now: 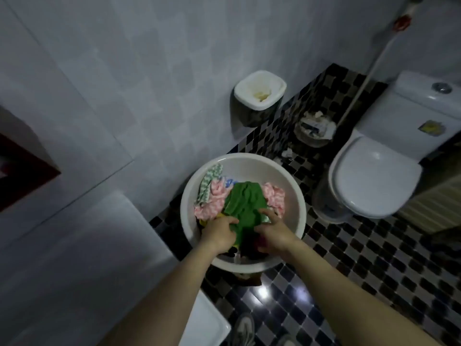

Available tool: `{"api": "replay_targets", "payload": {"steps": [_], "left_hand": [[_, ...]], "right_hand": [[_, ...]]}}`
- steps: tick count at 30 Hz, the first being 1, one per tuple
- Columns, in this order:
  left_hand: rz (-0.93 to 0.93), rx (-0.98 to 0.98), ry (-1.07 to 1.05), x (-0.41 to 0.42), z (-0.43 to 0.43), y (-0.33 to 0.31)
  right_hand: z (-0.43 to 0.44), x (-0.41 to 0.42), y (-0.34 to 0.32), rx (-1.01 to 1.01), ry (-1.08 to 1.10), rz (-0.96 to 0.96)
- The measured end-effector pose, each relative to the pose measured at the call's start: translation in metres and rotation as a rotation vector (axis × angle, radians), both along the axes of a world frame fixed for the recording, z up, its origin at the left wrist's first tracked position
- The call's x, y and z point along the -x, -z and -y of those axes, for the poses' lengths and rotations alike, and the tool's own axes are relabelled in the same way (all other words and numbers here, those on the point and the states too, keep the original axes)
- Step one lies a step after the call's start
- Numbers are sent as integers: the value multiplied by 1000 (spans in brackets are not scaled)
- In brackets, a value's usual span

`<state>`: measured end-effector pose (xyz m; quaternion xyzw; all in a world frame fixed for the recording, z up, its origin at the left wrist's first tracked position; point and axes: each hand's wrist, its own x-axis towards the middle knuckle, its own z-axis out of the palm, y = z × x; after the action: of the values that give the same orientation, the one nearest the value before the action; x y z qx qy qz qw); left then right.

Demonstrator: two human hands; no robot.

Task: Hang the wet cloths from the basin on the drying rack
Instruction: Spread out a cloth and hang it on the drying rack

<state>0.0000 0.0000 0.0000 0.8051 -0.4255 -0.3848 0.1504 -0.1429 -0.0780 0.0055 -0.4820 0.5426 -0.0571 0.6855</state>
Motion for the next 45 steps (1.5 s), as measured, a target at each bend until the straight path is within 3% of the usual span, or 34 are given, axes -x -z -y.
{"api": "replay_targets", "payload": {"steps": [5, 8, 11, 16, 17, 21, 25, 28, 31, 33, 35, 38, 42, 45], "left_hand": [[-72, 193, -388, 5, 11, 13], [-370, 365, -687, 8, 16, -9], [-599, 384, -634, 11, 17, -35], [-751, 509, -557, 11, 14, -71], [-733, 539, -534, 9, 13, -73], [-341, 494, -287, 8, 10, -65], [-341, 474, -317, 12, 11, -65], [-125, 509, -228, 6, 10, -66], [-61, 554, -290, -6, 4, -63], [-72, 577, -366, -13, -1, -58], [-23, 555, -413, -18, -7, -50], [43, 549, -498, -20, -15, -43], [0, 633, -515, -22, -17, -56], [-109, 672, -538, -24, -9, -68]], "right_hand": [[2, -12, 26, 123, -167, -79], [9, -12, 24, 347, -242, -150], [13, -18, -2, 432, -313, -8], [12, -21, -41, 489, -269, 272], [15, -19, -46, 486, -262, 268], [34, -10, -63, 324, -252, 299], [50, -4, -68, 129, -272, 355], [60, -2, -55, 6, -98, 335], [64, -1, -25, 213, -29, 11], [65, -2, -5, 427, -277, -265], [66, -7, 9, 554, -489, -416], [65, -18, 18, 575, -556, -456], [70, -19, 25, 627, -364, -549], [75, -21, 7, 648, -253, -409]]}}
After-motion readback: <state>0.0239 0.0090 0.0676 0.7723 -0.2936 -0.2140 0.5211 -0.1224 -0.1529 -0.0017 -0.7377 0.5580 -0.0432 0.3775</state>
